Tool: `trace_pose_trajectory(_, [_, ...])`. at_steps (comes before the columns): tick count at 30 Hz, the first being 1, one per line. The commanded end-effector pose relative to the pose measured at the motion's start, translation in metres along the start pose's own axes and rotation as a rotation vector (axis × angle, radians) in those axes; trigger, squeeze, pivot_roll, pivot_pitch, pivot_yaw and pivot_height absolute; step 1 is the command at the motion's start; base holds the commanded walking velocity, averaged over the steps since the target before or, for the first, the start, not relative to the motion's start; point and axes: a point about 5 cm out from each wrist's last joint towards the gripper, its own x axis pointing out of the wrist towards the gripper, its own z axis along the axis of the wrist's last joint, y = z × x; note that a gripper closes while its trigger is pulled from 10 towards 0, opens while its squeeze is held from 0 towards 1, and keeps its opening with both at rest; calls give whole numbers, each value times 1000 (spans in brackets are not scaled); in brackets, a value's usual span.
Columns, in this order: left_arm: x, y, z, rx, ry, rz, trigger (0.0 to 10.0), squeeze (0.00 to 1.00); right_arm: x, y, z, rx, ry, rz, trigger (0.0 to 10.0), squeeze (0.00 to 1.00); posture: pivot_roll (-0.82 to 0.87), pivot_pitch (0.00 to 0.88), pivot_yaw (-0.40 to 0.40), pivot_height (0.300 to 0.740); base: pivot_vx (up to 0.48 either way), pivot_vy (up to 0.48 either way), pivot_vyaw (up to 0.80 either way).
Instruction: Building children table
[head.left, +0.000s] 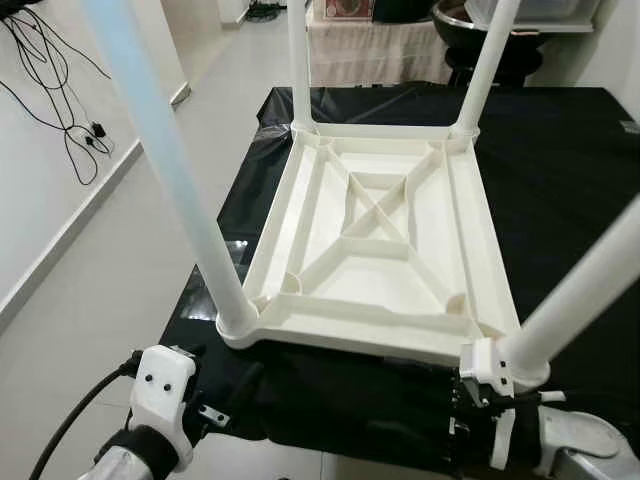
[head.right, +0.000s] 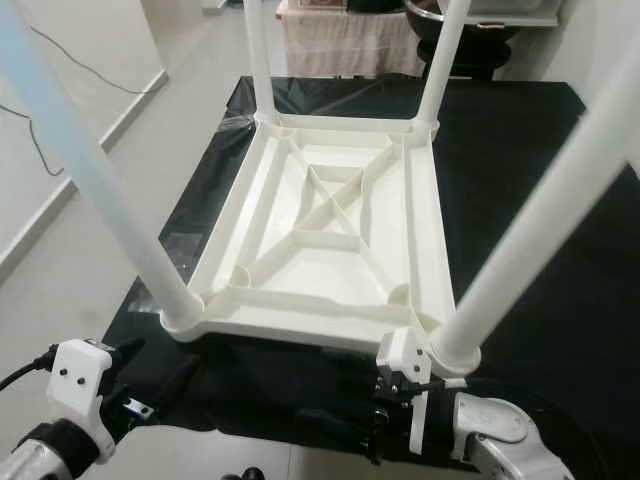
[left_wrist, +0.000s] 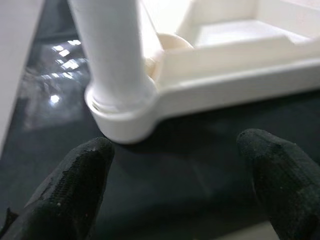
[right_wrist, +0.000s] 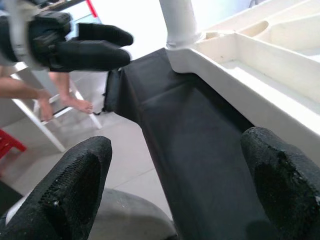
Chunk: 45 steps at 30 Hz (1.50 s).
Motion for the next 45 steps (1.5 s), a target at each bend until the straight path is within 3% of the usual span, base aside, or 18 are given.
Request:
trace_pose_trajectory(1, [0,5,-1,19,12,28,10000,0,4,-1,0,-16,-12,-27,10000,0,45,201,14,740,0,0,0])
trace_pose_trajectory(11, [2,9,0,35,2,45,10000,0,12,-23,3,-66,-12,-243,10000,0,41,203,10,740,0,0,0])
trace_pose_trajectory(15, [4,11,0,45,-2,60,10000,0,19,-30,8,-29,-68,-349,10000,0,36,204,9,740,0,0,0])
trace_pose_trajectory(21, [5,12,0,50,-3,62,10000,0,24,-20,13,34,-130,-312,10000,0,32,204,6,740,0,0,0])
trace_pose_trajectory(24, [6,13,0,64,-5,59,10000,0,3,13,7,31,-27,-42,10000,0,16,209,8,740,0,0,0])
trace_pose_trajectory(29, [9,13,0,76,-8,49,10000,0,-33,28,6,47,135,95,10000,0,9,210,13,740,0,0,0])
trace_pose_trajectory(30, [9,13,0,76,-8,49,10000,0,-33,28,6,47,135,95,10000,0,9,210,13,740,0,0,0])
trace_pose_trajectory(31, [9,13,1,82,-12,42,10000,0,-48,33,4,63,202,120,10000,0,-1,209,11,740,0,0,0])
trace_pose_trajectory(38, [14,12,6,102,-42,19,10000,0,-64,32,11,45,261,67,10000,0,-18,205,11,740,0,0,0])
trace_pose_trajectory(41, [16,12,8,111,-52,14,10000,0,-65,21,16,13,269,-58,10000,0,-31,202,13,740,0,0,0])
trace_pose_trajectory(44, [16,13,8,113,-53,14,10000,0,-66,18,16,4,276,-91,10000,0,-33,203,14,740,0,0,0])
trace_pose_trajectory(45, [16,13,8,113,-56,12,10000,0,-75,7,14,43,307,-230,10000,0,-43,198,12,740,0,0,0])
